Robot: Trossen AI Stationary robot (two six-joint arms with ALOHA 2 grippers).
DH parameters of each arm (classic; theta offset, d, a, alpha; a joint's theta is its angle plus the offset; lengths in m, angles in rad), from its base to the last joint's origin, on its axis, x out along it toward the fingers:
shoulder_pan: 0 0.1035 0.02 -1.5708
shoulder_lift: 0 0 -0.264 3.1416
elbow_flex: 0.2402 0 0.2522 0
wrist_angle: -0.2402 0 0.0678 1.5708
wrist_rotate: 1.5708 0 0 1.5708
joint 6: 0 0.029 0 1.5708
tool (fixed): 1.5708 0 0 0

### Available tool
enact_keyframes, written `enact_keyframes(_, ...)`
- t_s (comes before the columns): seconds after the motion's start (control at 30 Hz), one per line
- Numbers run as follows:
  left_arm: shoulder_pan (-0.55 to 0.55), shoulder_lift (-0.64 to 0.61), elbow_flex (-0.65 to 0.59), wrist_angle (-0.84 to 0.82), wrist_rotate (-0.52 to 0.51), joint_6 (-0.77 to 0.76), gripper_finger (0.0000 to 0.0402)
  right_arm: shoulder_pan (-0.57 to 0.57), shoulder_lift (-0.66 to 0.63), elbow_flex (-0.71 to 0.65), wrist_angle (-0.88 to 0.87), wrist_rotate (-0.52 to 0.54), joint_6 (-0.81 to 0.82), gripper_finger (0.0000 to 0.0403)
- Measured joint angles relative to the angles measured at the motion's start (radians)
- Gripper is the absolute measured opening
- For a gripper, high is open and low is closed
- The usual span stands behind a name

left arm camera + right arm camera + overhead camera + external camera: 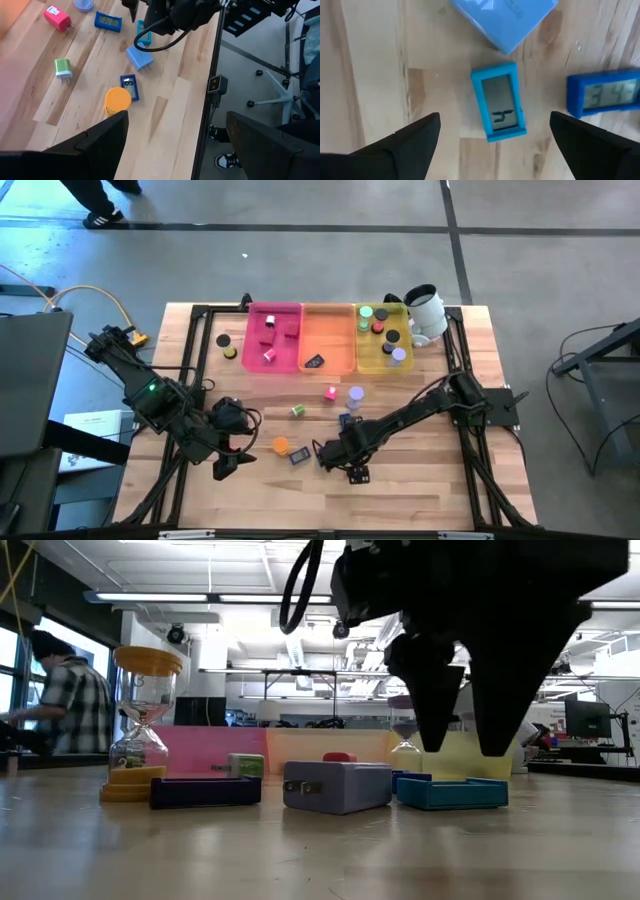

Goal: Pick & Place Office items
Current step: Put the light blue digital clock into the orange bin

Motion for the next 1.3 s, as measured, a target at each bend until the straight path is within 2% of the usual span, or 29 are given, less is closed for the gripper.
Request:
enact_keyframes(0.43, 0.000, 0.000, 0.000, 0.000, -0.007, 0.001, 0.0325, -0.001, 0.000, 0.000, 0.131, 0.013, -0.122, 0.0366)
enact_keyframes(0.63, 0.000, 0.000, 0.000, 0.000, -0.012, 0.005, 0.0325, -0.001, 0.000, 0.000, 0.125, 0.036, -0.177, 0.0366)
enact_keyframes(0.93, 0.000, 0.000, 0.000, 0.000, -0.013, 0.010, 0.0325, -0.002, 0.008, -0.001, 0.118, 0.039, -0.176, 0.0366)
enact_keyframes(1.3, 0.000, 0.000, 0.000, 0.000, -0.013, 0.011, 0.0325, -0.002, 0.023, -0.075, 0.140, 0.041, -0.163, 0.0366)
